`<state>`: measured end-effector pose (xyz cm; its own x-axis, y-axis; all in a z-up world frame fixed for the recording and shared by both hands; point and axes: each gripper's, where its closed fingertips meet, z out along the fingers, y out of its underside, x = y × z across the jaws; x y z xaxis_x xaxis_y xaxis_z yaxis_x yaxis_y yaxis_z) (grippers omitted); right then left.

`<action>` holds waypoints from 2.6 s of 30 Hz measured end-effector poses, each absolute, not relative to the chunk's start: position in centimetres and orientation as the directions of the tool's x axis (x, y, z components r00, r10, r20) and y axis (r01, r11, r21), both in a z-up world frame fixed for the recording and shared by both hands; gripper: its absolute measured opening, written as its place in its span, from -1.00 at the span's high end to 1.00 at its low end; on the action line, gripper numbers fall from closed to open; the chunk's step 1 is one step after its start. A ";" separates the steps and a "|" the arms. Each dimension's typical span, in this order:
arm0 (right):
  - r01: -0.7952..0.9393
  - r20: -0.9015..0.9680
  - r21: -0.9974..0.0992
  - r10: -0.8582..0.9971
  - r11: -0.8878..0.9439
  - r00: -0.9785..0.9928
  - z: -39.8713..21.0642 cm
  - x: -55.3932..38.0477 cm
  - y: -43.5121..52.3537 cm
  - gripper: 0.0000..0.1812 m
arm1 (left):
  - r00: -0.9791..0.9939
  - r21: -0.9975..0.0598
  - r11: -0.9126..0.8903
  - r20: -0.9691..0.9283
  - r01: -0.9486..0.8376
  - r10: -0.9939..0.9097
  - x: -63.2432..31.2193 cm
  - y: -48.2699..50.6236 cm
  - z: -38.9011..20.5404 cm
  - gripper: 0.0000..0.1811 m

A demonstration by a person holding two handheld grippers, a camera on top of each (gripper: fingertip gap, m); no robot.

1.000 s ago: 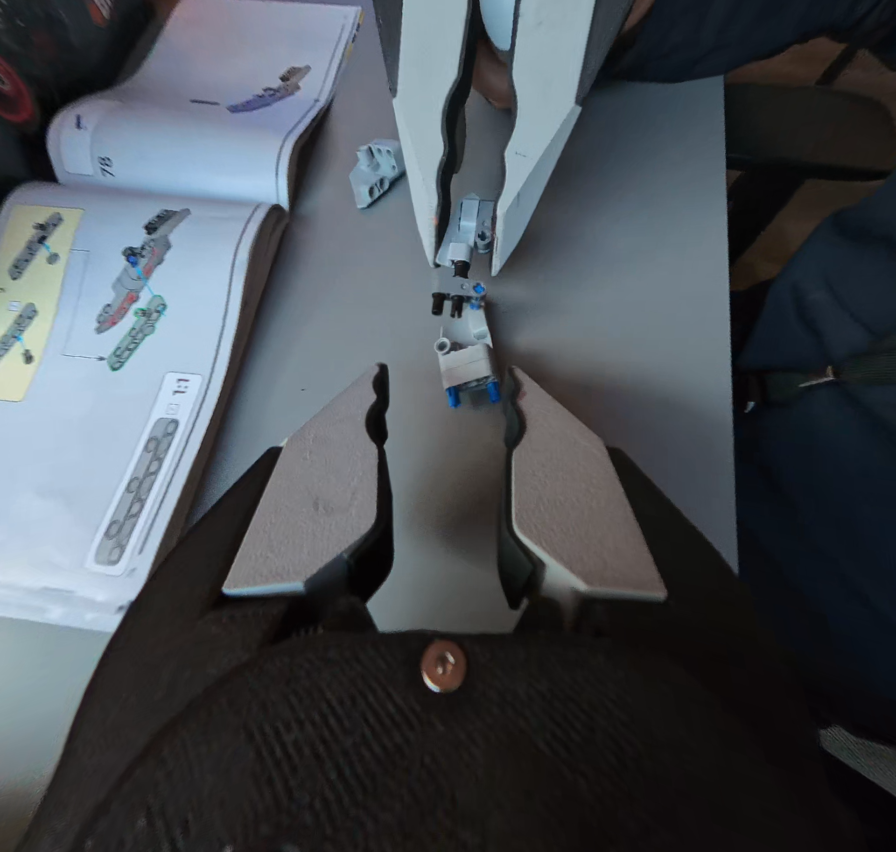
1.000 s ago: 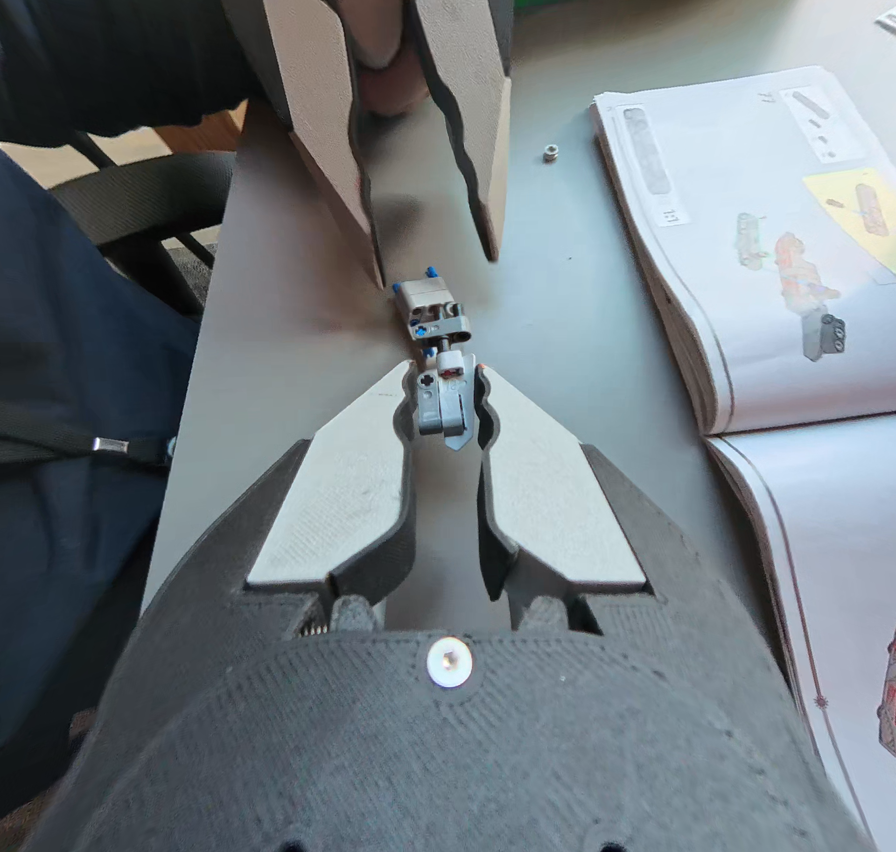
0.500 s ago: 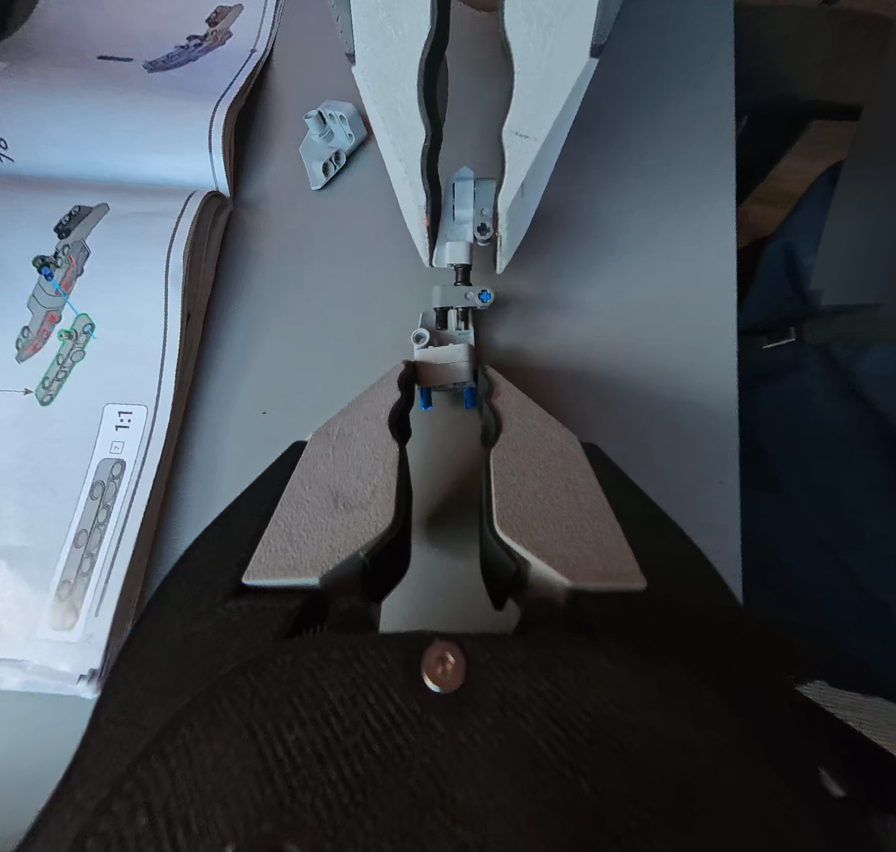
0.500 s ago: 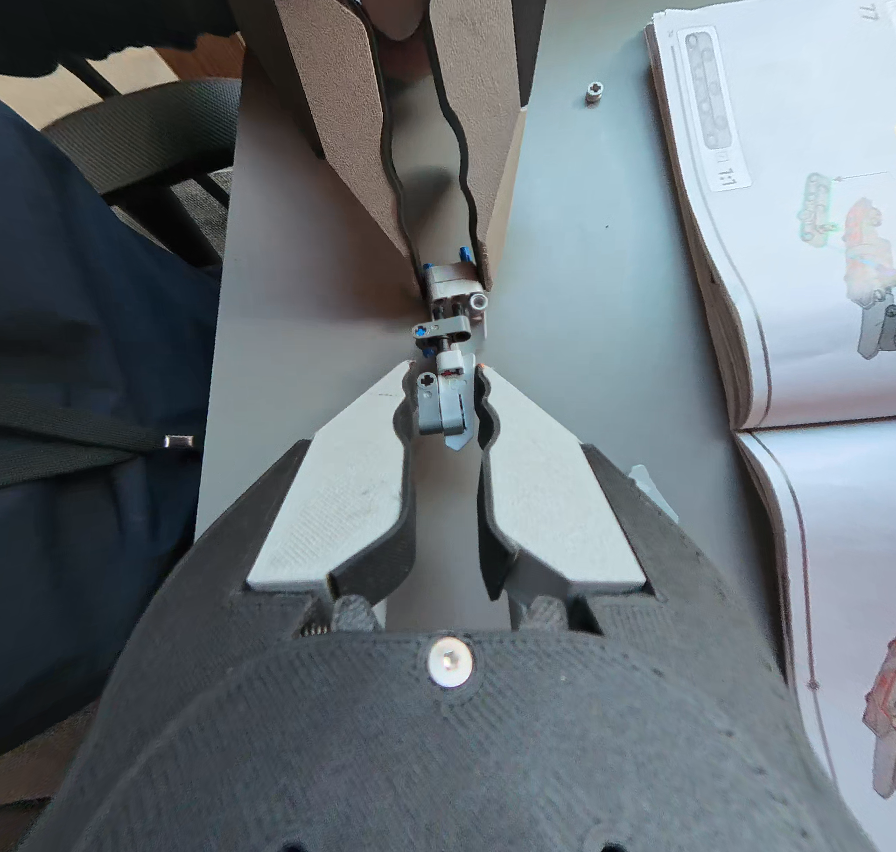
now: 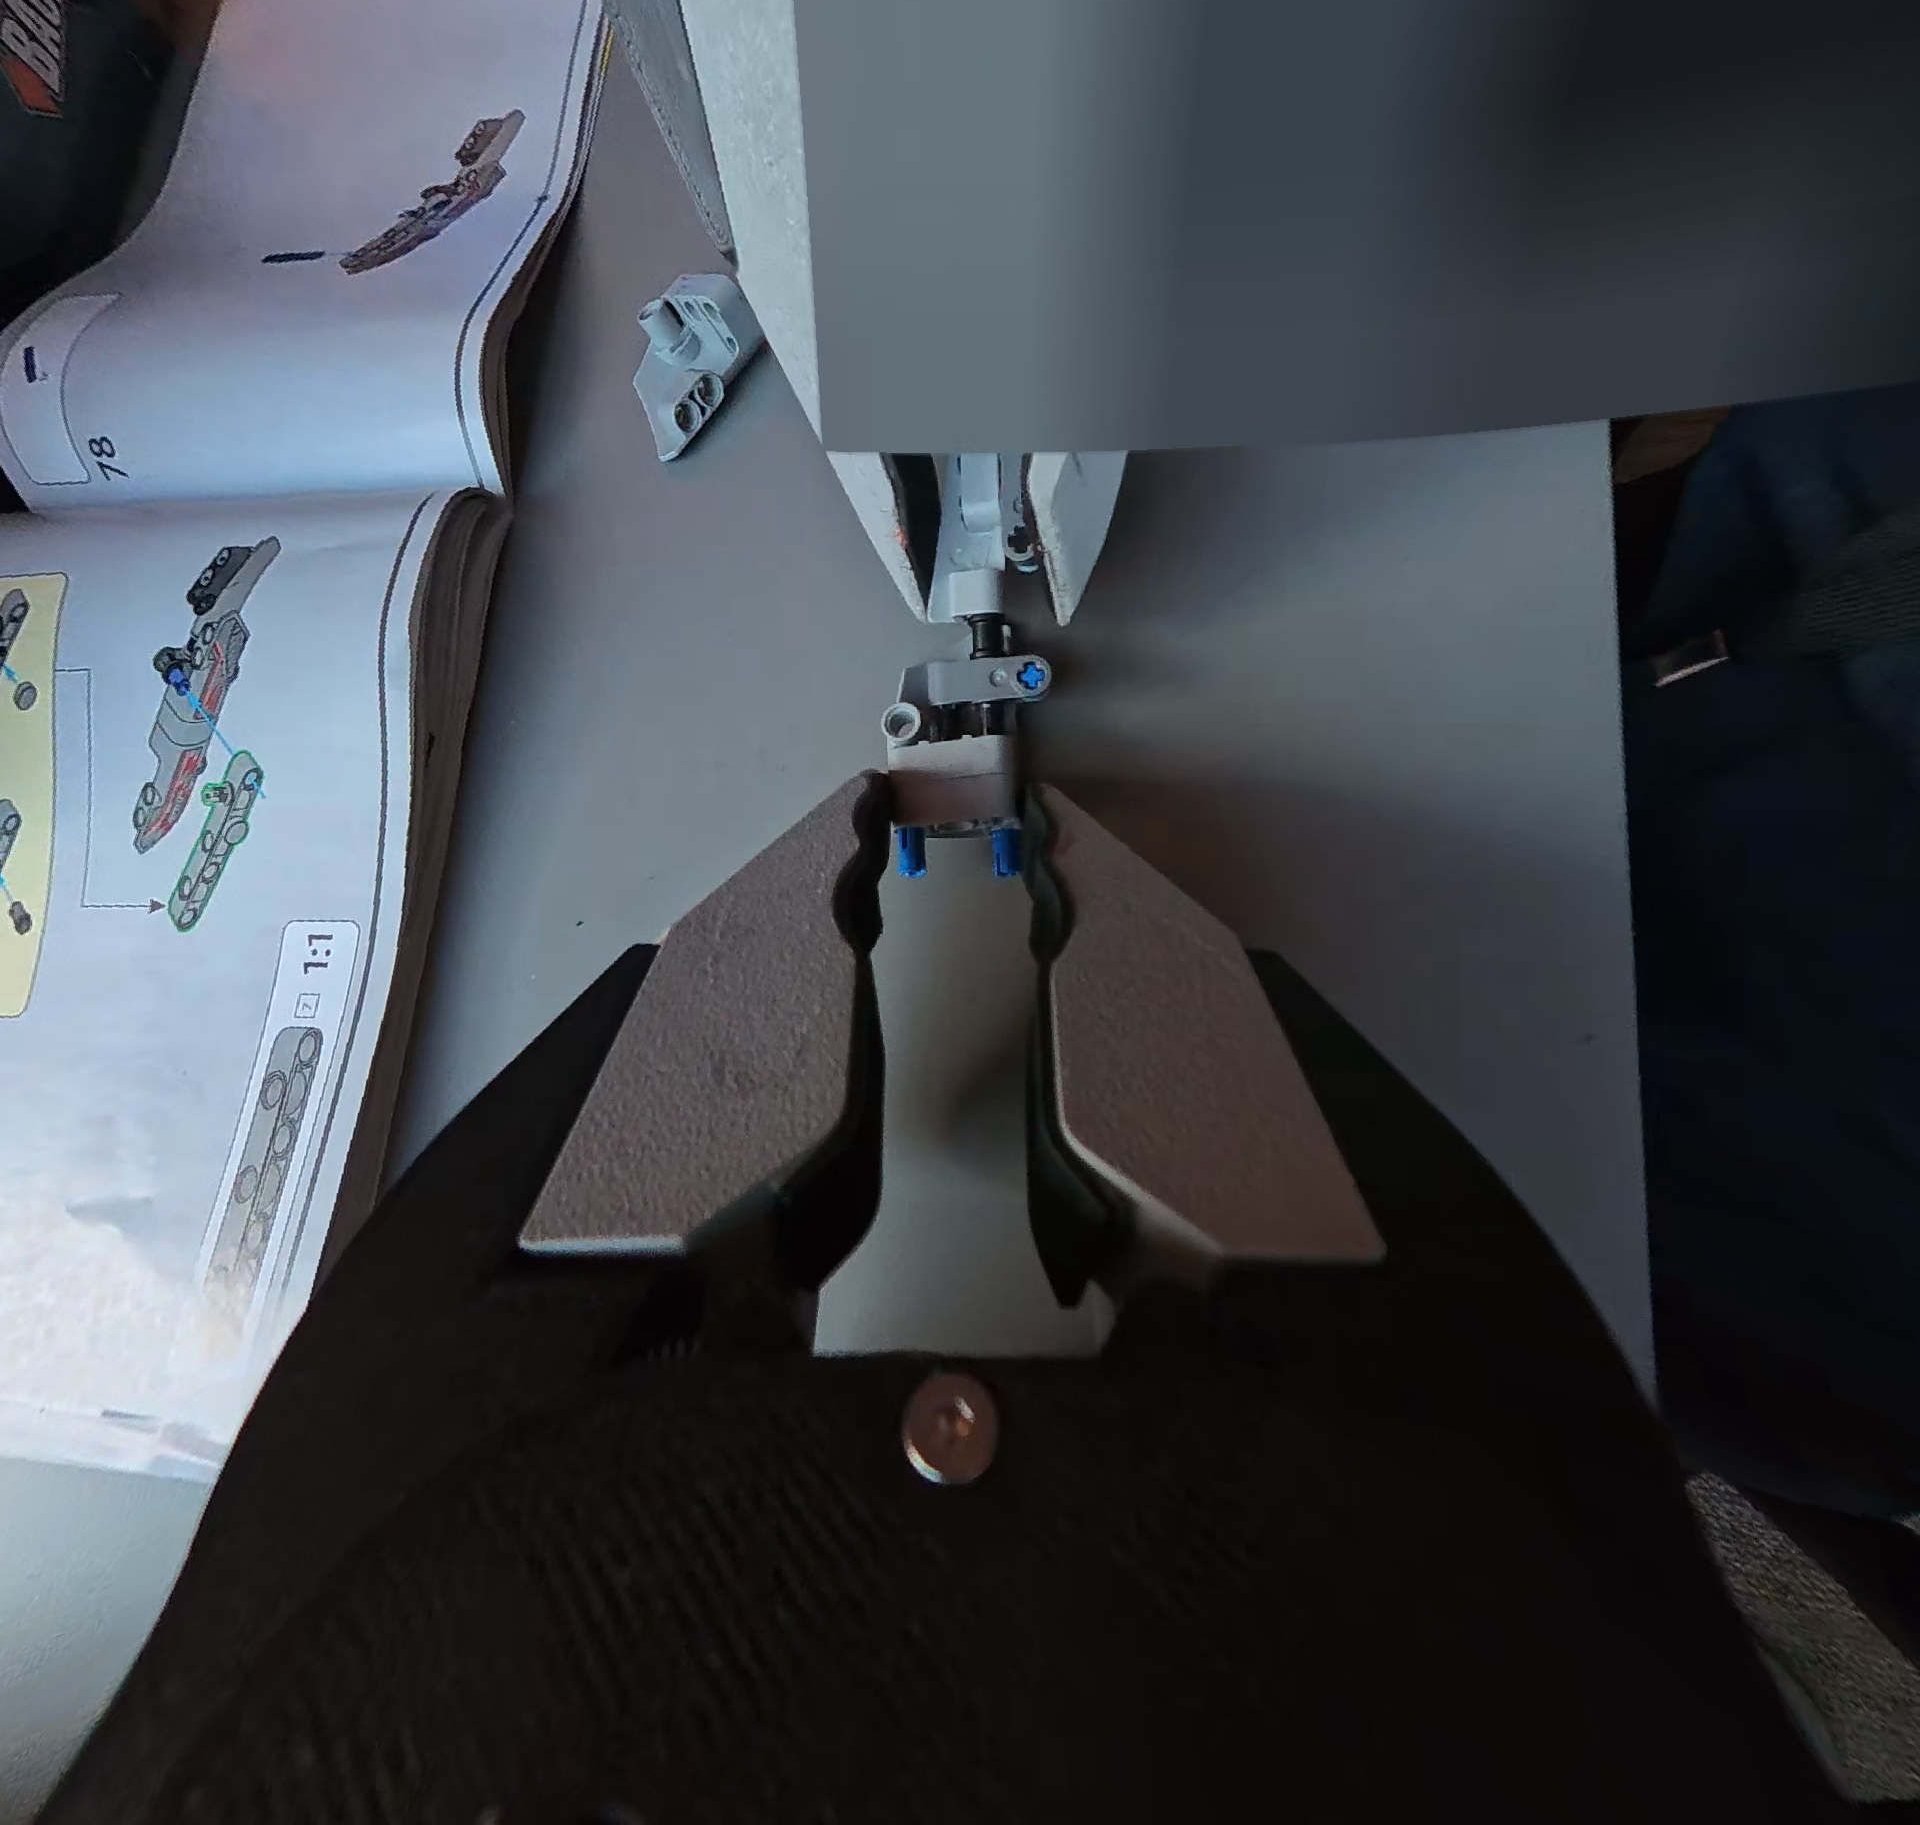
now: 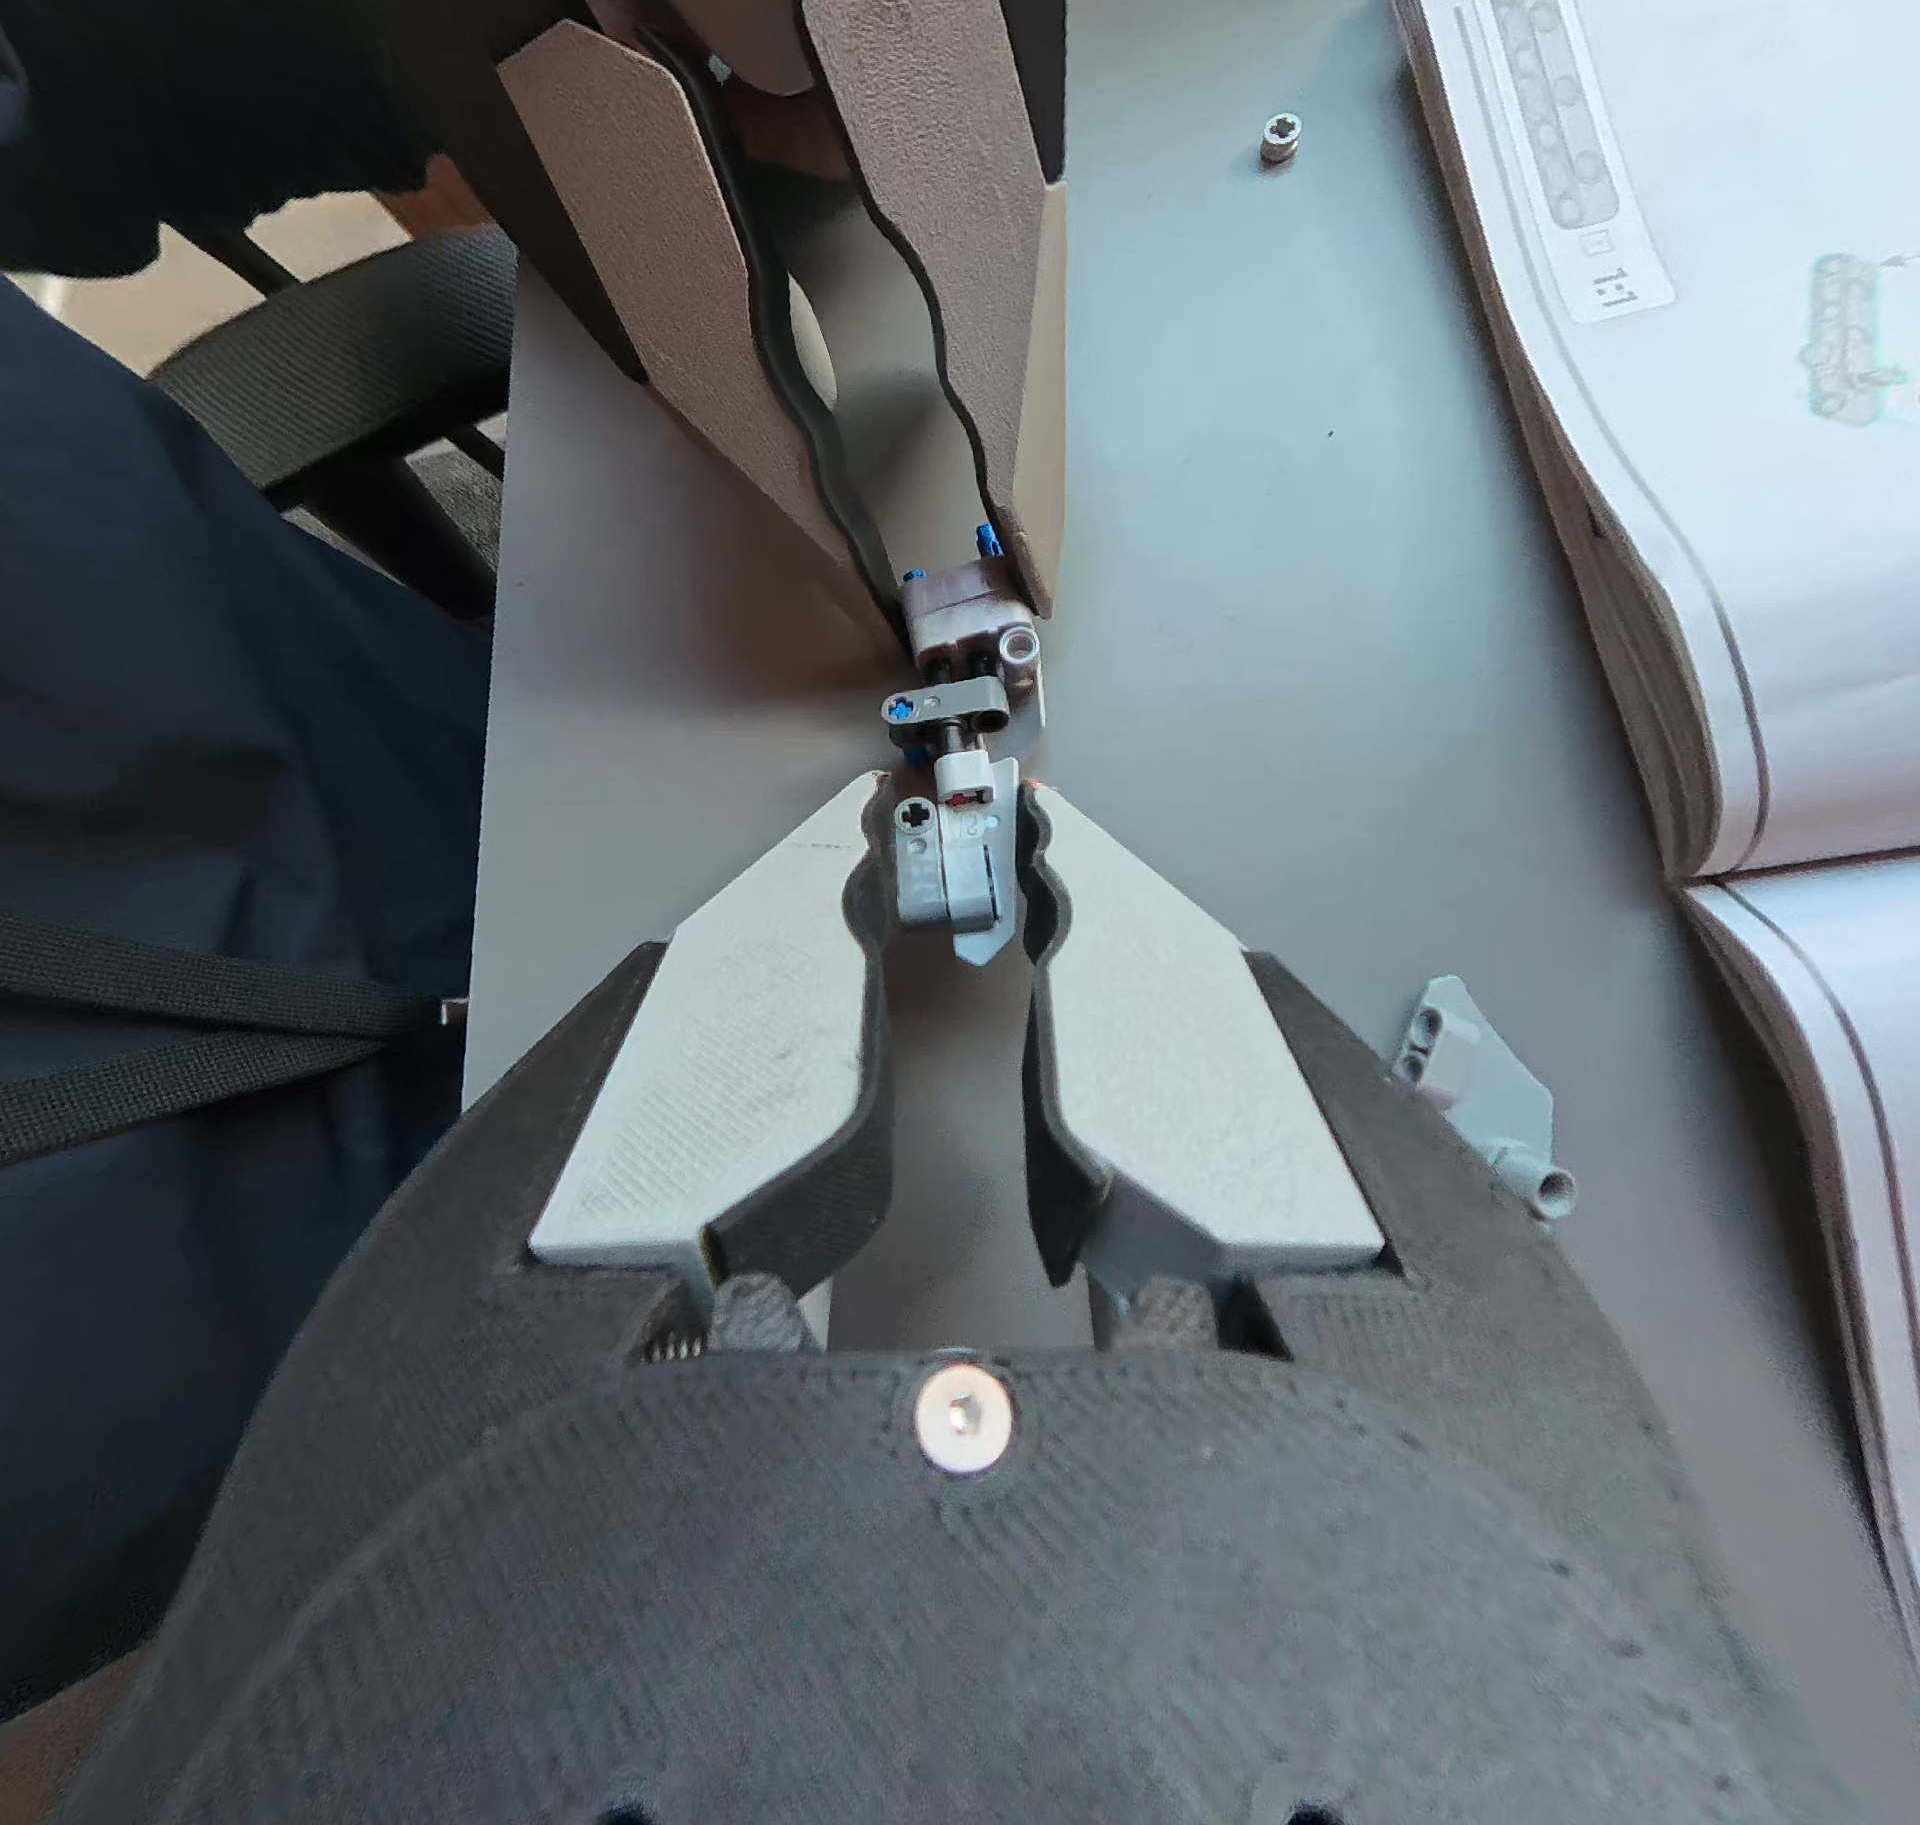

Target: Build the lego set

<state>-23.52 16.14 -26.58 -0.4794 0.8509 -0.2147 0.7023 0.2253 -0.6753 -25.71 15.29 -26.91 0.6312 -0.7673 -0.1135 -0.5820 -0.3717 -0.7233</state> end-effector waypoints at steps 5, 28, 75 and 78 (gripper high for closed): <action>0.692 -0.251 -0.699 0.846 0.178 -0.471 -26.5 -23.6 16.1 0.78 | 0.633 -0.725 -0.376 -0.105 -0.576 -0.767 -25.7 15.3 -26.9 0.75; 0.673 -0.339 -0.739 0.849 0.026 -0.405 -25.9 -24.3 16.8 0.79 | 0.690 -0.728 -0.424 -0.092 -0.539 -0.718 -26.3 15.8 -26.9 0.75; 0.548 -0.102 -0.785 0.811 0.290 -0.575 -26.0 -24.2 15.7 0.78 | 0.635 -0.730 -0.398 -0.064 -0.556 -0.770 -25.9 14.9 -26.9 0.75; 0.541 -0.103 -0.787 0.801 0.298 -0.590 -26.0 -24.2 15.7 0.78 | 0.630 -0.730 -0.398 -0.057 -0.556 -0.774 -25.9 14.8 -27.0 0.75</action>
<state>-24.23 15.70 -25.99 -0.5900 0.8008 -0.1028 0.5411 0.2976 -0.7865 -25.86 14.82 -26.96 0.6302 -0.7744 -0.0573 -0.5557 -0.3982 -0.7299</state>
